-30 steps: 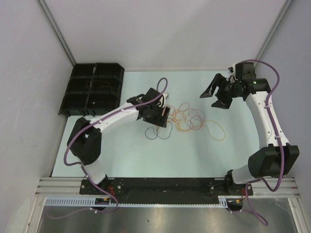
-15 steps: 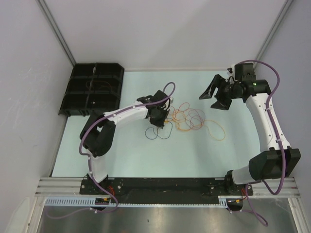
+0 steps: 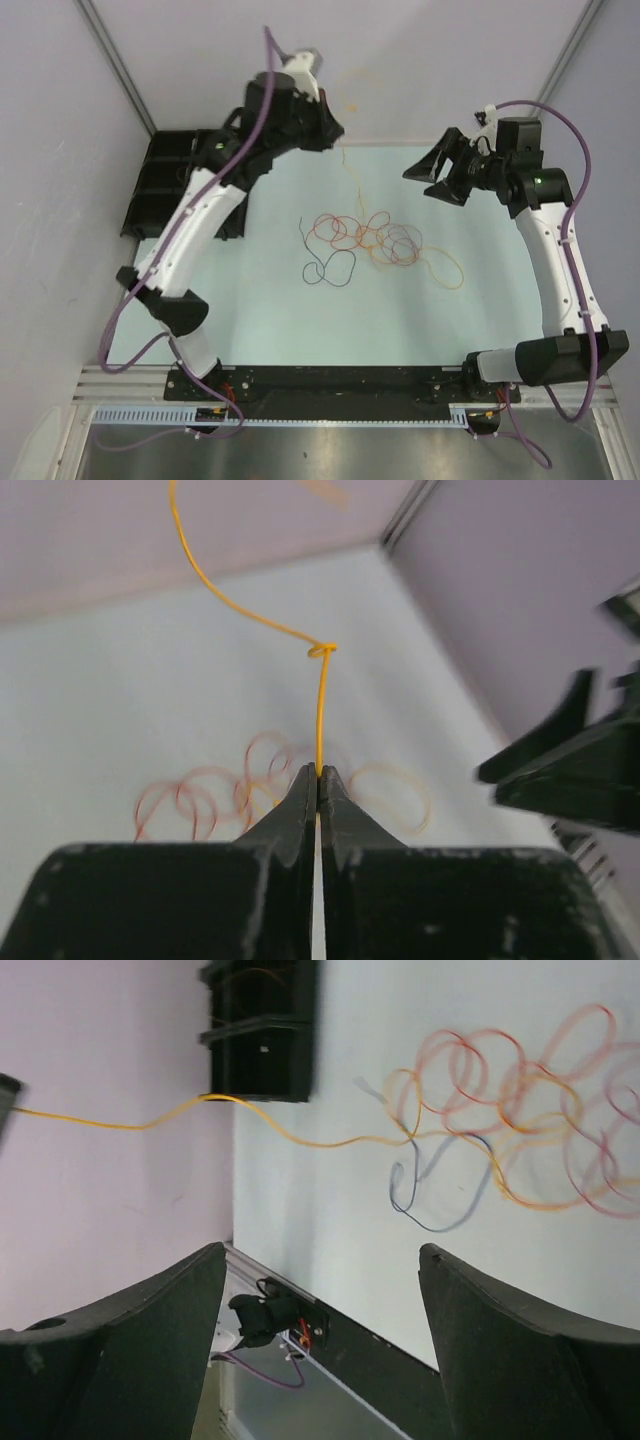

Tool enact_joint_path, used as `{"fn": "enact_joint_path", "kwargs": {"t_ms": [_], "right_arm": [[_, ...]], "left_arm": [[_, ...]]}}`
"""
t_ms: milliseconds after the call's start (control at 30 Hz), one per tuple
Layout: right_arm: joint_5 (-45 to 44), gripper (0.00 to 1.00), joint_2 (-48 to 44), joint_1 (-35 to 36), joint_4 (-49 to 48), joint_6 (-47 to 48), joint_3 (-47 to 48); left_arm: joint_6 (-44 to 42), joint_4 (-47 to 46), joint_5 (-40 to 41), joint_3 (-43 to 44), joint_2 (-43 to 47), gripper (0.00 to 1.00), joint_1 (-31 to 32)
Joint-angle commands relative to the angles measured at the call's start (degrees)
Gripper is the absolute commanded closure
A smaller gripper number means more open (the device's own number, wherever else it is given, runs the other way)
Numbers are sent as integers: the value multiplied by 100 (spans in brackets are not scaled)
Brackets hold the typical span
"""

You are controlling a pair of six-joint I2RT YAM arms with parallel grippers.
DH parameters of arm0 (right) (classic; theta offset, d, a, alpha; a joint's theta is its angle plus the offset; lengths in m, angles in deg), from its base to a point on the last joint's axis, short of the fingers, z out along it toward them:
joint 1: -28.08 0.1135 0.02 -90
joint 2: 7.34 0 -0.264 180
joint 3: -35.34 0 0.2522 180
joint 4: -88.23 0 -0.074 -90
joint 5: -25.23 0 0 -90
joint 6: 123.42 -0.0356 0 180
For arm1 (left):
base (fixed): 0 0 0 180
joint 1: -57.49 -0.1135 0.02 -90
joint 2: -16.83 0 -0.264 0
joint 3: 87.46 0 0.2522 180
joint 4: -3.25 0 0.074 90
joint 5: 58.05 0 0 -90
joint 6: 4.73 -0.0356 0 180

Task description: Untangle the cables

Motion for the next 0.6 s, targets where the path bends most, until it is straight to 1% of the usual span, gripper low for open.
{"fn": "enact_joint_path", "kwargs": {"t_ms": [0, 33, 67, 100, 133, 200, 233, 433, 567], "right_arm": [[623, 17, -423, 188, -1249, -293, 504], [658, 17, -493, 232, -1407, -355, 504], [745, 17, -545, 250, -1574, -407, 496], [772, 16, -581, 267, -1802, -504, 513], [790, 16, -625, 311, -1900, -513, 530], [852, 16, -651, 364, -2085, -513, 565], [878, 16, -634, 399, -2129, -513, 574], [957, 16, -660, 514, -2332, -584, 478], [957, 15, -695, 522, -2429, -663, 364]], "left_arm": [[52, -7, -396, 1288, 356, 100, 28], [61, -121, -719, 1464, 426, 100, 19], [113, -270, -887, 1440, 513, 100, 28], [149, -689, -1037, 1361, 610, 100, 19], [193, -893, -1247, 1090, 724, 100, 19], [263, -1228, -1284, 808, 979, 100, 19], [263, -1273, -1258, 563, 1032, 100, 19], [263, -1176, -1232, 43, 1191, 100, 1], [237, -1098, -1074, -46, 1218, 100, -34]]}}
